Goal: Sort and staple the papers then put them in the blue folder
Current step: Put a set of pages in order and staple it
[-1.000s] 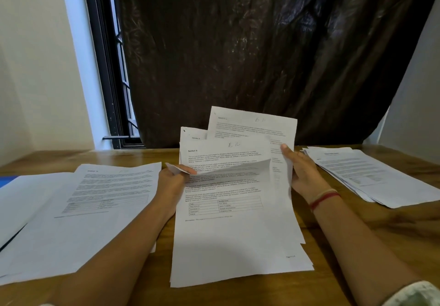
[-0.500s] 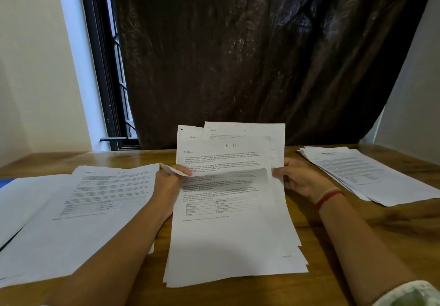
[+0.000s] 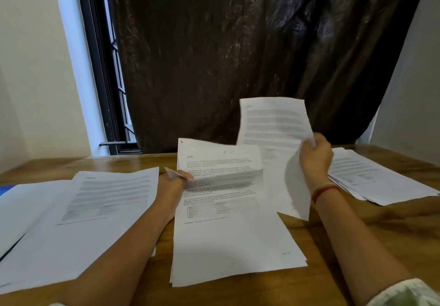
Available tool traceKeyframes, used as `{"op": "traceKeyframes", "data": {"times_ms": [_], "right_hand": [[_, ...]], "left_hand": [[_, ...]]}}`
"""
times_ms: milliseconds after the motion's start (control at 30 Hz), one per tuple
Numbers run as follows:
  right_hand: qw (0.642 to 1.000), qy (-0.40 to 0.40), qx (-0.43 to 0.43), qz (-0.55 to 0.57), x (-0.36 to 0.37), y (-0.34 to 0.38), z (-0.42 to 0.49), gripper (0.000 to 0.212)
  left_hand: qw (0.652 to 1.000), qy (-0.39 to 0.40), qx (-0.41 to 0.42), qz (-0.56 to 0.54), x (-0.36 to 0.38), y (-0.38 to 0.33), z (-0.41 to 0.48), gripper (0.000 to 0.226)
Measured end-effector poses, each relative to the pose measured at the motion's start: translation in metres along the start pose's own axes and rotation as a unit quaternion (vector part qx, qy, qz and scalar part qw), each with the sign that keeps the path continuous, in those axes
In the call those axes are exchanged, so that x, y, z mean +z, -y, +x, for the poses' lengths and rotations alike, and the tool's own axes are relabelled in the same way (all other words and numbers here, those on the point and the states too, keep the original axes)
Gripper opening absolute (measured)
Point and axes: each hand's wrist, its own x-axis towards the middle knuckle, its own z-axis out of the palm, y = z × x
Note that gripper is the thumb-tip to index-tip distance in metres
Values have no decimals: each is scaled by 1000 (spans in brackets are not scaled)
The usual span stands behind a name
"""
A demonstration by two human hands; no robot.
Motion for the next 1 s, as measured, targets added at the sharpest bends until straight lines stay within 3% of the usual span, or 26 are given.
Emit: {"op": "traceKeyframes", "data": {"times_ms": [133,233,367,467,733,833,1000], "right_hand": [[987,-82,-138,32,-22,53,18,23],[972,-98,-182,112,-33,103,37,20],[957,-63,-135,248,-34,136,47,13],[951,-48,-77,297,-29,135,50,12],[968,21,21,249,2,75,33,26],[971,80,-2,227,9,56,19,23],[970,123,-35,208,10,47,21,23]], "left_hand": [[997,-48,-15,53,-1,2,10,14],[996,-60,-26,65,0,3,10,16],[990,-64,-70,103,2,-10,4,26],[995,-43,-55,70,0,-12,0,22],[999,-4,-46,-3,-5,-11,-13,15],[999,26,-11,-20,-9,-2,-17,7],[999,36,-8,-33,-12,-1,-12,18]]}}
